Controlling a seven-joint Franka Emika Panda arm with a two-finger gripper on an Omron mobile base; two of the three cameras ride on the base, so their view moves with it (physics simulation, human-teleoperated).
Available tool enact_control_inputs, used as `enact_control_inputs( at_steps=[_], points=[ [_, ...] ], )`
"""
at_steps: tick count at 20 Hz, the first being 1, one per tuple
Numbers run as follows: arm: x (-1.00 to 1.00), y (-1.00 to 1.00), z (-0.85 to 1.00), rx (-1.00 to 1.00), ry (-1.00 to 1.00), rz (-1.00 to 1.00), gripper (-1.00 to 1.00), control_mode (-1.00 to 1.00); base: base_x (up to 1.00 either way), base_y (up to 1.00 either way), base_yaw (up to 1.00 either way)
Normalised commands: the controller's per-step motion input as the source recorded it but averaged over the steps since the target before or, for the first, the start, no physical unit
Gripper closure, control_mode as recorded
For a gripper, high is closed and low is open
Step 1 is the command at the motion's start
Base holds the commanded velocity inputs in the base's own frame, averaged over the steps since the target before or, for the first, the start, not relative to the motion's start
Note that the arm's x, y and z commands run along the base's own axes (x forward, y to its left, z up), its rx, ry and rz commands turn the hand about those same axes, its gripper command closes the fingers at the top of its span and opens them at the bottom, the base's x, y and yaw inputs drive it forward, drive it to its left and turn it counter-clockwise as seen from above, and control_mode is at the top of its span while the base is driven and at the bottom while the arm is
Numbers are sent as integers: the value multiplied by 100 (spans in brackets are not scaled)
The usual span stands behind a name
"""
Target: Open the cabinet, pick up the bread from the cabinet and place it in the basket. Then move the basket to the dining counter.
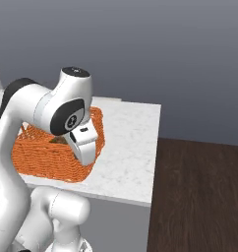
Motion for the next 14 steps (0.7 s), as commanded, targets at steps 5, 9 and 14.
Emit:
enact_control_inputs(
  at_steps=[5, 9, 14],
  points=[
    [100, 0, -2, 1, 0, 0, 100, -100, 0, 0, 0],
    [100, 0, -16, 2, 0, 0, 100, -100, 0, 0, 0],
    [100, -1, -48, 3, 5, 0, 100, -100, 0, 0, 0]
  ],
)
